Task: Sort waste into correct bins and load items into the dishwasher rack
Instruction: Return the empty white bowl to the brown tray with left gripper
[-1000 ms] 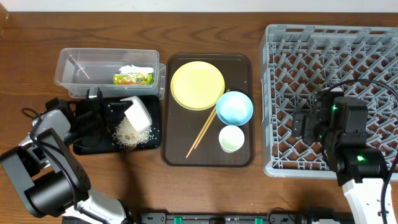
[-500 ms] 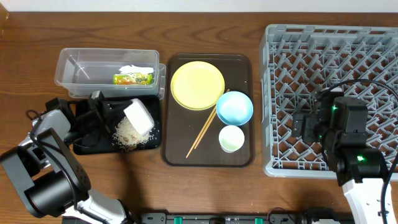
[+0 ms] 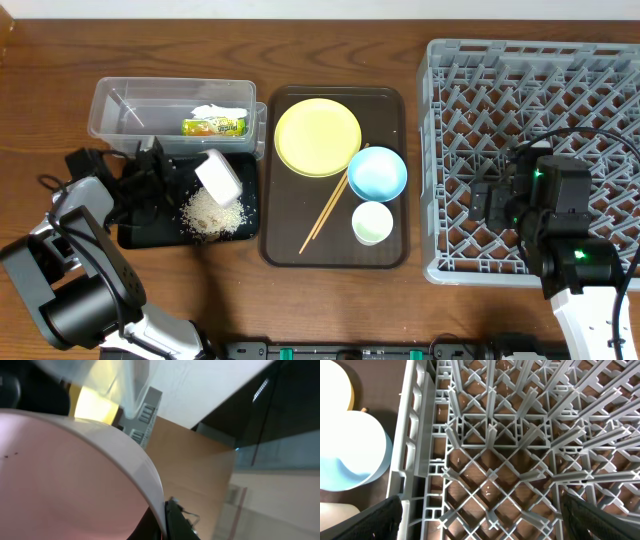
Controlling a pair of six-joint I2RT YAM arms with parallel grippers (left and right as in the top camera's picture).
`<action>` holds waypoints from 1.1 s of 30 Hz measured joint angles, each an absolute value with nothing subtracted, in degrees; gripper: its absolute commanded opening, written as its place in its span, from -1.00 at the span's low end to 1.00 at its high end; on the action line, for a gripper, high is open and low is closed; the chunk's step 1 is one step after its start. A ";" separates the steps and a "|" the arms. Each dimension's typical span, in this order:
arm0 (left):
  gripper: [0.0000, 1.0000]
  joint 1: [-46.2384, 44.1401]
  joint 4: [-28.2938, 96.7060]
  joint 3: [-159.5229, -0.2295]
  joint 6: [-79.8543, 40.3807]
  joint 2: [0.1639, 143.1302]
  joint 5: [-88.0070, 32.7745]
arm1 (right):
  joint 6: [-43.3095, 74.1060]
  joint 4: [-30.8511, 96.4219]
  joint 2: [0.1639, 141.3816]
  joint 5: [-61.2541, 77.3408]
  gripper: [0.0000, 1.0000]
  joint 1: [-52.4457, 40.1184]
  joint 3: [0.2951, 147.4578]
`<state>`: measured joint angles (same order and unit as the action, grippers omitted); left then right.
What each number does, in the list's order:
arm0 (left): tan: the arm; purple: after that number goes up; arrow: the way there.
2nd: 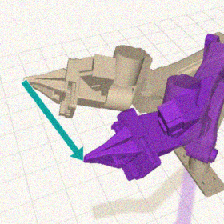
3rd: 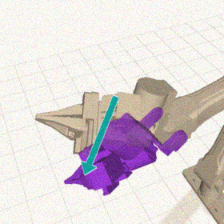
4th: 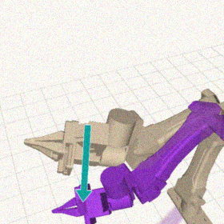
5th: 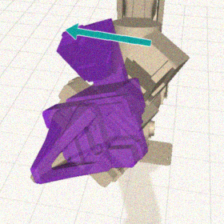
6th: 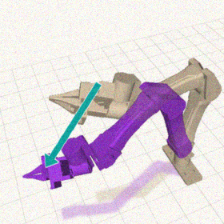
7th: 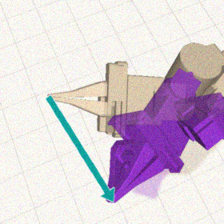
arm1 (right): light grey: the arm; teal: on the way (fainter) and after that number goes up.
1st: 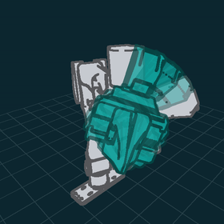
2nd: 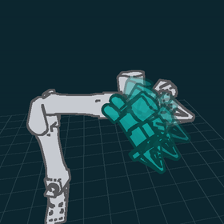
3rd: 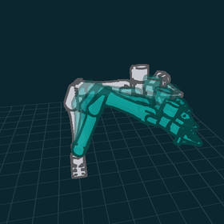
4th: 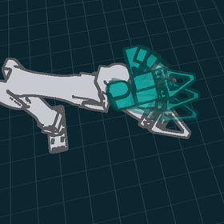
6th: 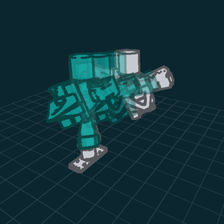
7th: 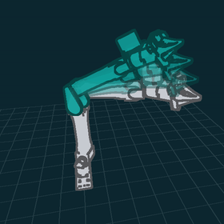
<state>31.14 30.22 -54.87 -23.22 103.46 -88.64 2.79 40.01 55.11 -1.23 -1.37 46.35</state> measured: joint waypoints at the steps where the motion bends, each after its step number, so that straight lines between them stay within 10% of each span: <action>1: -0.88 31.14 29.45 -54.87 -22.46 103.46 -88.62 | 2.79 40.05 55.11 -1.23 0.99 -1.37 46.35; 19: -0.87 24.03 30.59 -54.83 -17.89 94.85 -84.62 | 2.79 40.03 55.11 -1.23 0.98 -1.37 46.35; 33: -0.88 -13.98 30.83 -54.83 -16.27 80.99 -37.47 | 2.79 40.03 55.11 -1.23 0.98 -1.37 46.35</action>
<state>-13.98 30.83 -54.83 -16.27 80.99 -37.47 2.79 40.03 55.11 -1.23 -1.37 46.35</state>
